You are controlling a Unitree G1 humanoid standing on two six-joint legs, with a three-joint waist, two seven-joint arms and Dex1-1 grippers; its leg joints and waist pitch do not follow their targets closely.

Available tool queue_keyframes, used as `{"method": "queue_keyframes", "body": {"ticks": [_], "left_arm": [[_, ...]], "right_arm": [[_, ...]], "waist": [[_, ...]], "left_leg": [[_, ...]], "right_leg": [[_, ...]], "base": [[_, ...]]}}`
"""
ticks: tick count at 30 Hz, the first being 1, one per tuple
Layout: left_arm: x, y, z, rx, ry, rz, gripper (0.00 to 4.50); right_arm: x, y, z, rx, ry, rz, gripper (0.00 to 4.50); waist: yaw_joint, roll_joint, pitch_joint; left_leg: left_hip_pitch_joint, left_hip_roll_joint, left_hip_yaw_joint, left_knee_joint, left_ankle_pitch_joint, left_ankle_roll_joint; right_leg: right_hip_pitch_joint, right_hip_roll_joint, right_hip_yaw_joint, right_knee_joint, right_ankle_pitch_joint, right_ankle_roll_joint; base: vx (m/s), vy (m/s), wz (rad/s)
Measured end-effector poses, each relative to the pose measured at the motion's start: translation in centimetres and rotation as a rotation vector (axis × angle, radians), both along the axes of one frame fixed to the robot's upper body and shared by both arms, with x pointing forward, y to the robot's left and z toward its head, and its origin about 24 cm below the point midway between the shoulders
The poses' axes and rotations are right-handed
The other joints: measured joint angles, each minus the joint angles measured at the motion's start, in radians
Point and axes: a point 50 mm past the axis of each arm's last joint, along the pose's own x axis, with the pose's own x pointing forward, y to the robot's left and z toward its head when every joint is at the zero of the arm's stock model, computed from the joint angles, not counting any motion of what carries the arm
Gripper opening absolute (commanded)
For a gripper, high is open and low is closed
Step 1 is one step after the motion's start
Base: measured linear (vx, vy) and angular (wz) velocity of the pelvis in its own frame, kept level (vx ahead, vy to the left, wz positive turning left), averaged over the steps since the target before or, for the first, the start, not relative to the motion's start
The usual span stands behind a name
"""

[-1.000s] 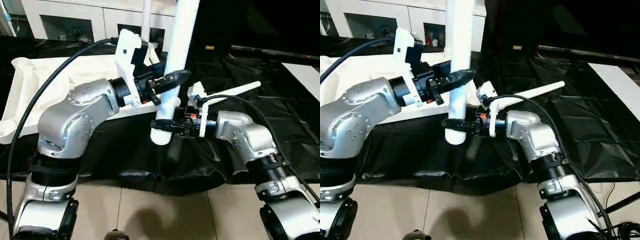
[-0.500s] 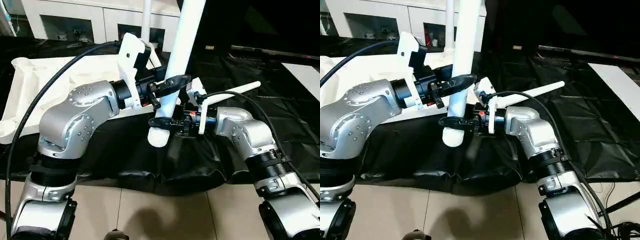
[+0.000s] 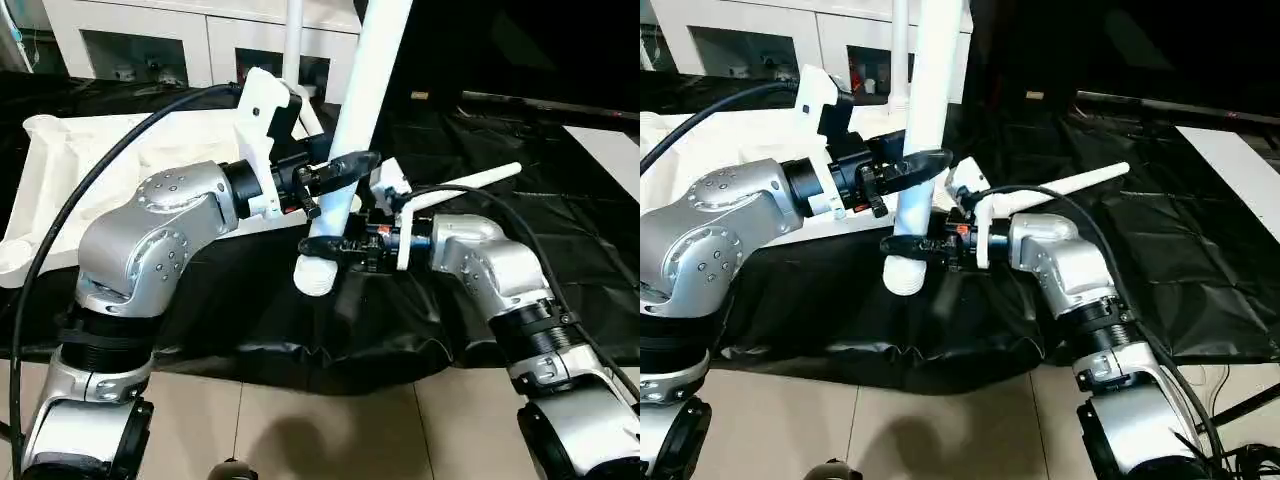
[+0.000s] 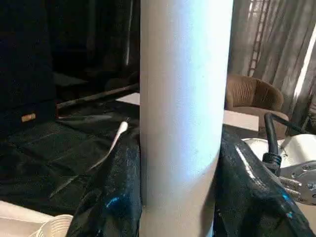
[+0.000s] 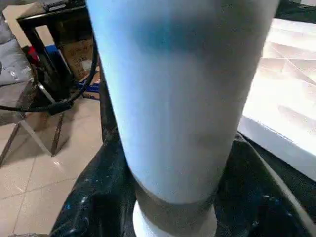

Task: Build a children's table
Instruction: Move to table

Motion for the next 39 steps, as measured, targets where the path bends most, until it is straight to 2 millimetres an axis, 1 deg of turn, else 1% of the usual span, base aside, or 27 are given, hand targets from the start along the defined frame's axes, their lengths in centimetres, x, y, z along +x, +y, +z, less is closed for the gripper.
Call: {"method": "queue_keyframes", "body": {"ticks": [8, 9, 12, 19, 25, 27, 29, 30, 31, 39], "left_arm": [[0.04, -0.01, -0.04, -0.004, 0.004, 0.002, 1.77], [0.05, 0.00, -0.04, -0.005, 0.004, 0.003, 1.77], [0.06, 0.00, -0.01, -0.009, 0.004, 0.003, 1.77], [0.06, 0.01, 0.00, -0.009, 0.004, 0.004, 1.77], [0.05, 0.00, 0.00, -0.009, 0.004, 0.001, 1.77], [0.05, 0.00, 0.00, -0.009, 0.004, 0.000, 1.77], [0.05, 0.01, 0.00, -0.009, 0.004, 0.001, 1.77], [0.06, 0.02, 0.00, -0.010, 0.004, 0.002, 1.77], [0.06, 0.03, 0.01, -0.010, 0.004, 0.002, 1.77], [0.10, 0.18, 0.09, -0.025, 0.012, 0.009, 1.77]], "right_arm": [[0.05, -0.02, -0.01, -0.008, -0.017, -0.003, 2.23], [0.06, -0.03, -0.03, -0.007, -0.019, -0.003, 2.56], [0.06, -0.01, -0.22, -0.018, -0.015, -0.003, 2.67], [0.14, -0.07, -0.73, -0.041, -0.001, -0.013, 2.70], [0.12, -0.04, -0.74, -0.039, 0.000, -0.010, 2.70], [0.10, 0.00, -0.74, -0.038, 0.001, -0.006, 2.33], [0.05, 0.10, -0.73, -0.034, 0.002, 0.002, 2.30], [0.03, 0.21, -0.74, -0.031, 0.003, 0.005, 2.07], [0.03, 0.22, -0.73, -0.030, 0.003, 0.005, 1.99], [-0.01, 0.36, -0.67, -0.016, 0.005, 0.010, 1.88]], "waist": [[0.000, 0.000, 0.000], [0.000, 0.000, 0.000], [0.000, 0.000, 0.000], [0.000, 0.000, 0.000], [0.000, 0.000, 0.000], [0.000, 0.000, 0.000], [0.000, 0.000, 0.000], [0.000, 0.000, 0.000], [0.000, 0.000, 0.000], [0.000, 0.000, 0.000]], "left_leg": [[0.000, 0.000, 0.000, 0.000, 0.000, 0.000], [0.000, 0.000, 0.000, 0.000, 0.000, 0.000], [0.000, 0.000, 0.000, 0.000, 0.000, 0.000], [0.000, 0.000, 0.000, 0.000, 0.000, 0.000], [0.000, 0.000, 0.000, 0.000, 0.000, 0.000], [0.000, 0.000, 0.000, 0.000, 0.000, 0.000], [0.000, 0.000, 0.000, 0.000, 0.000, 0.000], [0.000, 0.000, 0.000, 0.000, 0.000, 0.000], [0.000, 0.000, 0.000, 0.000, 0.000, 0.000], [0.000, 0.000, 0.000, 0.000, 0.000, 0.000]], "right_leg": [[0.000, 0.000, 0.000, 0.000, 0.000, 0.000], [0.000, 0.000, 0.000, 0.000, 0.000, 0.000], [0.000, 0.000, 0.000, 0.000, 0.000, 0.000], [0.000, 0.000, 0.000, 0.000, 0.000, 0.000], [0.000, 0.000, 0.000, 0.000, 0.000, 0.000], [0.000, 0.000, 0.000, 0.000, 0.000, 0.000], [0.000, 0.000, 0.000, 0.000, 0.000, 0.000], [0.000, 0.000, 0.000, 0.000, 0.000, 0.000], [0.000, 0.000, 0.000, 0.000, 0.000, 0.000], [0.000, 0.000, 0.000, 0.000, 0.000, 0.000]], "base": [[0.000, 0.000, 0.00], [0.000, 0.000, 0.00], [0.000, 0.000, 0.00], [0.000, 0.000, 0.00], [0.000, 0.000, 0.00], [0.000, 0.000, 0.00], [0.000, 0.000, 0.00], [0.000, 0.000, 0.00], [0.000, 0.000, 0.00], [0.000, 0.000, 0.00]]}}
